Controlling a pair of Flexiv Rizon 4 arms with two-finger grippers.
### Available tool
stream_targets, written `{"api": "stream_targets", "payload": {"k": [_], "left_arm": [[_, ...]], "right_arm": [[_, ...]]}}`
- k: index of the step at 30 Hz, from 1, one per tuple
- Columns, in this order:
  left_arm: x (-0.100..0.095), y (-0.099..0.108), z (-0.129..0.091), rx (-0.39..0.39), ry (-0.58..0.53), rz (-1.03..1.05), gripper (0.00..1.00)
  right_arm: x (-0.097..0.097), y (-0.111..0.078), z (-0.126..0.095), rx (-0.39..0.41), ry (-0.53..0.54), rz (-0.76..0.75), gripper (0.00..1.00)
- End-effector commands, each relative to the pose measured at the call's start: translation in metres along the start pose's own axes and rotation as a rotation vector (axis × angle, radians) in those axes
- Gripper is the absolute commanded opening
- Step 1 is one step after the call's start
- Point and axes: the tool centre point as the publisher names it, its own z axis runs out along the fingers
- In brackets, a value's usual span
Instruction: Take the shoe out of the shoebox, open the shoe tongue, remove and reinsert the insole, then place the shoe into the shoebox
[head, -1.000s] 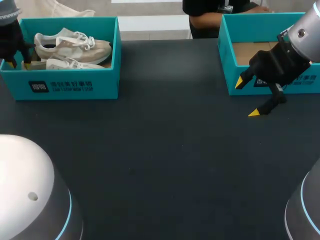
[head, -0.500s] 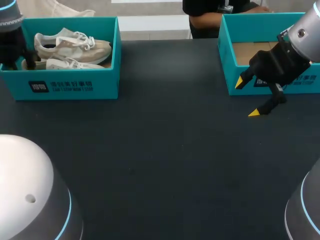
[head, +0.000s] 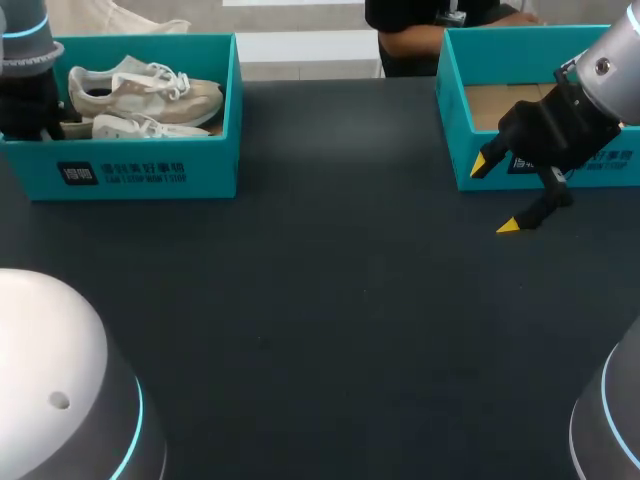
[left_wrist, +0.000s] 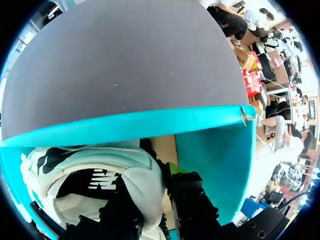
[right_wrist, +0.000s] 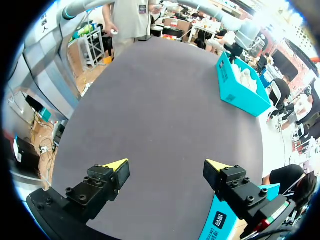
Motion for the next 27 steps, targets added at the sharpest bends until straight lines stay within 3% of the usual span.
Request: {"api": "stream_targets", "payload": {"k": [1,12,17,19,27], "left_arm": [[0.006,-0.002,-0.026,-0.002,-0.008,0.016,0.00],[0.028,0.008,-0.133,0.017,0.033,0.009,0.00],[0.039,0.005,-0.180,0.047,-0.017,0.026,0.00],[0.042,0.004,-0.191,0.045,-0.020,0.028,0.00],[0.042,0.004,-0.191,0.045,-0.020,0.028,0.00]], "right_arm": [[-0.001,0.000,0.001,0.003,0.002,0.001,1.00],[-0.001,0.000,0.001,0.003,0.002,0.001,1.00],[-0.001,0.000,0.001,0.003,0.002,0.001,1.00],[-0.001,0.000,0.001,0.003,0.002,0.001,1.00],[-0.001,0.000,0.001,0.003,0.002,0.001,1.00]]}}
